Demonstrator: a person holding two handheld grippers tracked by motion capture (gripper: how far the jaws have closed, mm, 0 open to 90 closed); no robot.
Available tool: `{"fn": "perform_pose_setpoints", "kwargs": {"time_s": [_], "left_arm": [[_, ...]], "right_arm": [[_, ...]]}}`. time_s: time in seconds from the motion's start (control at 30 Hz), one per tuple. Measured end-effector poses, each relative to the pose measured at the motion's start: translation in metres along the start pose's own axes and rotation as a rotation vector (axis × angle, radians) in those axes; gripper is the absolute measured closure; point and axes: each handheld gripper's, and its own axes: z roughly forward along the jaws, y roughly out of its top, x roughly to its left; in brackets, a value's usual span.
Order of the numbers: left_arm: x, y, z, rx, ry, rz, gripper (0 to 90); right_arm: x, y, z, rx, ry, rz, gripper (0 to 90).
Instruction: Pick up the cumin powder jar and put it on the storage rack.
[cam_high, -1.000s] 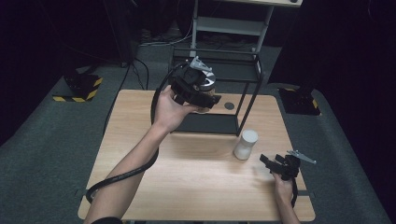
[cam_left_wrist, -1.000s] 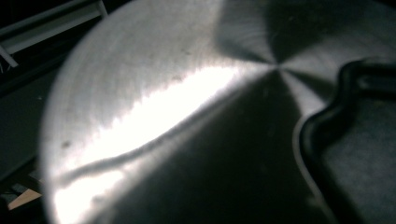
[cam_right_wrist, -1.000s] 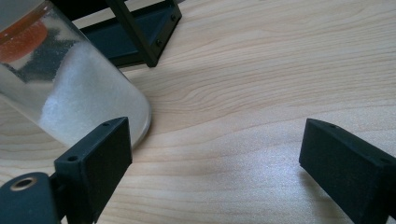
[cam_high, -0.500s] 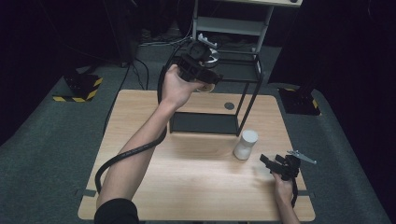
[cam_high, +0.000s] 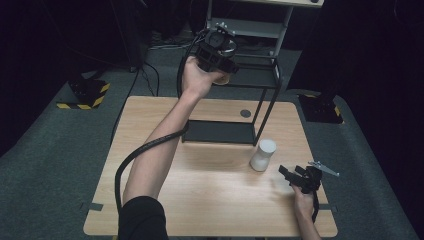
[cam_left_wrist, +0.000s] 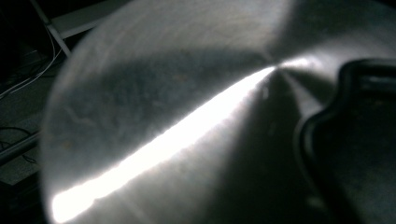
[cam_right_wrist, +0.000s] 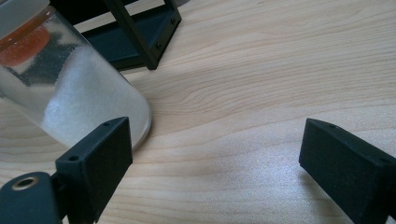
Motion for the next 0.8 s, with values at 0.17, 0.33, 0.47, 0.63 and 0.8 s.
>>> {"fn": "perform_pose_setpoints", "kwargs": {"time_s": [0.17, 0.33, 0.47, 0.63, 0.8], "left_arm": [[0.002, 0.003, 0.012, 0.01, 0.033, -0.033, 31.7], [0.006, 0.003, 0.025, 0.017, 0.053, -0.063, 31.7], [0.008, 0.002, 0.032, 0.018, 0.059, -0.077, 31.7], [0.011, 0.0, 0.035, 0.006, 0.066, -0.093, 31.6], [0.012, 0.0, 0.038, 0.008, 0.077, -0.097, 31.6]], "right_arm": [[0.0, 0.0, 0.0, -0.002, 0.001, -0.001, 8.7], [0.0, -0.001, 0.0, -0.004, 0.001, 0.0, 8.7], [0.0, -0.001, 0.0, -0.005, 0.001, -0.001, 8.7], [0.0, -0.001, -0.001, -0.006, 0.001, -0.001, 8.7], [0.001, 0.0, 0.0, 0.002, 0.004, -0.013, 8.8]]}}
